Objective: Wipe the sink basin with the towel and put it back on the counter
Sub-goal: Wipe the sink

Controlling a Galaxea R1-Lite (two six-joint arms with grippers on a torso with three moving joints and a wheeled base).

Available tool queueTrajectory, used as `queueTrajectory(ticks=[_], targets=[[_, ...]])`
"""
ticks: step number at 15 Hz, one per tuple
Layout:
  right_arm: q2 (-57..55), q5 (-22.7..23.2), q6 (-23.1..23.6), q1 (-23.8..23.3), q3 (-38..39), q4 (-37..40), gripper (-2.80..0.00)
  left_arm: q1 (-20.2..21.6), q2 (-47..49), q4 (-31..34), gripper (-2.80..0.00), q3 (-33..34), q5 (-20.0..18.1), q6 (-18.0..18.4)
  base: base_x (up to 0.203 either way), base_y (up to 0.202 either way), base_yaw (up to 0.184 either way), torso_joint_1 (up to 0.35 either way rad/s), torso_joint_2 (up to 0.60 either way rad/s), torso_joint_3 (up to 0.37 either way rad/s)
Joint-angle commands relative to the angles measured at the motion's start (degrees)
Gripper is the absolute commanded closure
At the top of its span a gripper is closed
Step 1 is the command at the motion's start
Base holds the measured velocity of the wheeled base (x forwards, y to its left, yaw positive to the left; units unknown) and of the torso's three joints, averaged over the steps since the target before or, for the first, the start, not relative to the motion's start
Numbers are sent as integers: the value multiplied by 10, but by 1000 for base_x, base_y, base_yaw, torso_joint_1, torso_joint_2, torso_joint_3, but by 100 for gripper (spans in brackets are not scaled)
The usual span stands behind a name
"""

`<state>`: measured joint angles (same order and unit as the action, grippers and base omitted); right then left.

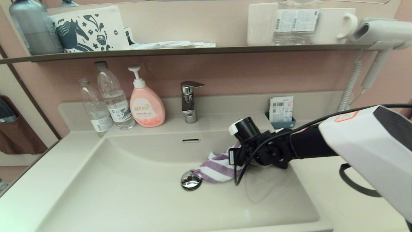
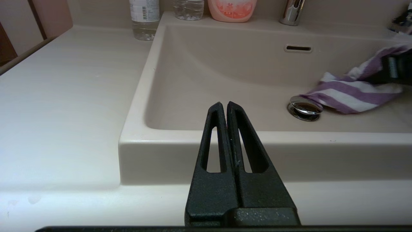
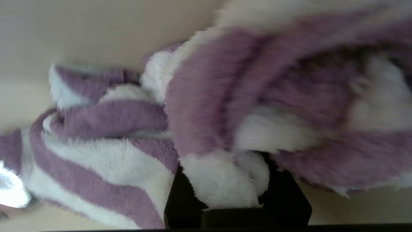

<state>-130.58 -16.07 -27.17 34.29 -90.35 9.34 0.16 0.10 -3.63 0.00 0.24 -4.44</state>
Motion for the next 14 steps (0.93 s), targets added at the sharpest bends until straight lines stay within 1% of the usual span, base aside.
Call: queueTrajectory(ticks=[1,3,6,7,10,12,14], targets=[[63,0,-1,-21,30,106,0,0,1,-1,0,0,0,0,0,0,0,0,0,0],[88,0,-4,-29,38,217,0,0,1,-1,0,0,1,0,0,0,0,0,0,0],[89,4,-6,-12,32,344,0,0,1,-1,0,0,0,0,0,0,0,0,0,0],[78,7,-7,0,29,363,0,0,1,-1,0,0,1,0,0,0,0,0,0,0],[28,13,-7,29,18,374,0,0,1,-1,0,0,1,0,0,0,0,0,0,0],[-18,37,-15,50,-29,377,0,0,1,-1,0,0,0,0,0,0,0,0,0,0],[-67,59,-30,72,-107,396,0,0,1,-1,0,0,1,0,0,0,0,0,0,0]])
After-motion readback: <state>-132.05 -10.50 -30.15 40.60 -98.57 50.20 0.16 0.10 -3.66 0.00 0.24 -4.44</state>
